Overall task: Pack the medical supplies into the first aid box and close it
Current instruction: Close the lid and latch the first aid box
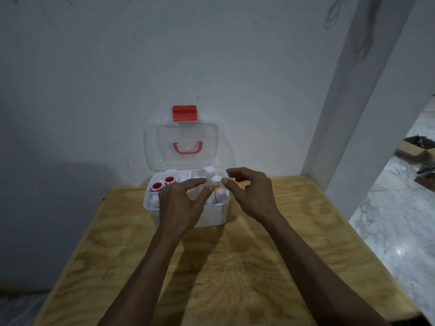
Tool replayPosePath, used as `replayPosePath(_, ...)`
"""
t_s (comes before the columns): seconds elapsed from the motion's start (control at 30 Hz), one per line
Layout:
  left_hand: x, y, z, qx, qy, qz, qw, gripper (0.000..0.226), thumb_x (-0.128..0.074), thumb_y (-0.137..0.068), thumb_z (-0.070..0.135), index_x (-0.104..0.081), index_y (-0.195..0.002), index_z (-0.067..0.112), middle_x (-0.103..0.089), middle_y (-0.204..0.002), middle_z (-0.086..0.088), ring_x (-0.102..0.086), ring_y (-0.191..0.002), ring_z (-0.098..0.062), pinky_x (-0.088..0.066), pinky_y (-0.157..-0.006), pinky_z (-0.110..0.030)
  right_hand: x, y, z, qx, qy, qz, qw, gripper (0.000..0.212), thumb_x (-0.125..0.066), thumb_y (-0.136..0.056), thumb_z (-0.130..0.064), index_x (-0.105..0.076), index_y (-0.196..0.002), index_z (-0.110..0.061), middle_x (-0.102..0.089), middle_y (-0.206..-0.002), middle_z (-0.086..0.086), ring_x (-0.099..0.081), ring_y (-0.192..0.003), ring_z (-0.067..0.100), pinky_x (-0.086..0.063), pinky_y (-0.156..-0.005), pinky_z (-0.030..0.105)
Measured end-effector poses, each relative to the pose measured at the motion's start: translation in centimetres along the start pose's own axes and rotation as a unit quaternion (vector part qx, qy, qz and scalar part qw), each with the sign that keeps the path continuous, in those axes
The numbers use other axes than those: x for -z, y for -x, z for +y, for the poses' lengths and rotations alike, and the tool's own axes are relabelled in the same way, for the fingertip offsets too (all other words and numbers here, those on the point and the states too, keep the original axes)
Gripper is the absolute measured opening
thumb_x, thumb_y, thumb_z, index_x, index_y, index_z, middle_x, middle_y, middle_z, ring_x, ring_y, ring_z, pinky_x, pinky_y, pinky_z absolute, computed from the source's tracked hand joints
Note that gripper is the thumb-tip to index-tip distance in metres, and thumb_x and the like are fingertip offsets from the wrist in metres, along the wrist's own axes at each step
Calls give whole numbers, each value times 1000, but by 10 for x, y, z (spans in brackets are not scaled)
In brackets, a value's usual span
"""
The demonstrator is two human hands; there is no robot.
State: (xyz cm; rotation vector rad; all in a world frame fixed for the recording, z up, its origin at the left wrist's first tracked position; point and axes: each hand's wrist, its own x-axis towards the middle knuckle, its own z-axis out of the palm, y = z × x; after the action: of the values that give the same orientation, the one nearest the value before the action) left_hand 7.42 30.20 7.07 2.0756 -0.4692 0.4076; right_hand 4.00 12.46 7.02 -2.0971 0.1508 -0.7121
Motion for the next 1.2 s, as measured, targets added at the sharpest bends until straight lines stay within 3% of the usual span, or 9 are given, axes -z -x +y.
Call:
replayPosePath(0.13,18,-27,5,-3,0,69,998,33,-72,-82,42,-74,-109,22,-74,-109,2,-68,-99,-12,-55,-90,-37,-1,-31,-22,10,-20,39,999,29,-72,-84,-34,-72,-109,-20,-73,-97,-9,-66,-87,3,-51,-70,18)
replayPosePath(0.27,37,-64,2,-15,-26,119,992,35,-71,-86,34,-70,-115,14,-72,-115,-5,-66,-105,-19,-48,-92,-30,-12,-67,-39,22,-12,47,999,32,-70,-86,-34,-68,-115,-18,-71,-105,-5,-63,-91,5,-43,-71,7)
replayPosePath(0.33,44,-82,-1,-17,-43,134,990,37,-68,-88,33,-68,-119,12,-68,-121,-8,-62,-112,-23,-46,-98,-36,-20,-85,-44,33,-5,49,998,35,-69,-88,-33,-65,-119,-17,-69,-113,-2,-60,-99,9,-43,-77,12)
replayPosePath(0.43,52,-108,-9,2,-42,139,989,42,-65,-90,31,-61,-127,11,-60,-132,-10,-55,-122,-27,-42,-105,-45,-31,-108,-50,33,7,60,998,38,-65,-90,-32,-60,-125,-18,-65,-117,2,-57,-109,19,-46,-93,32)
replayPosePath(0.57,58,-135,-17,51,-30,113,992,48,-58,-93,39,-54,-135,16,-54,-141,-8,-51,-128,-25,-39,-109,-46,-40,-129,-56,9,8,78,997,36,-61,-93,-32,-59,-126,-18,-59,-115,5,-56,-107,18,-42,-89,25)
replayPosePath(0.77,53,-143,-20,73,-14,97,993,46,-55,-96,38,-59,-132,10,-61,-134,-10,-56,-123,-25,-42,-107,-41,-45,-135,-53,-36,-51,67,996,31,-57,-96,-28,-63,-122,-14,-65,-119,3,-60,-109,13,-48,-96,27)
replayPosePath(1.03,59,-129,-12,93,35,147,984,37,-62,-92,33,-68,-121,11,-68,-123,-7,-64,-112,-18,-49,-102,-38,-33,-121,-55,-102,-131,84,982,23,-59,-94,-27,-68,-114,-19,-67,-99,-10,-63,-96,7,-50,-88,24)
replayPosePath(1.2,65,-101,-3,100,38,170,980,35,-64,-91,31,-69,-121,12,-69,-121,-7,-65,-112,-17,-45,-97,-24,-30,-92,-54,-91,-130,102,982,22,-56,-96,-27,-69,-112,-19,-70,-106,-6,-63,-101,9,-51,-92,30)
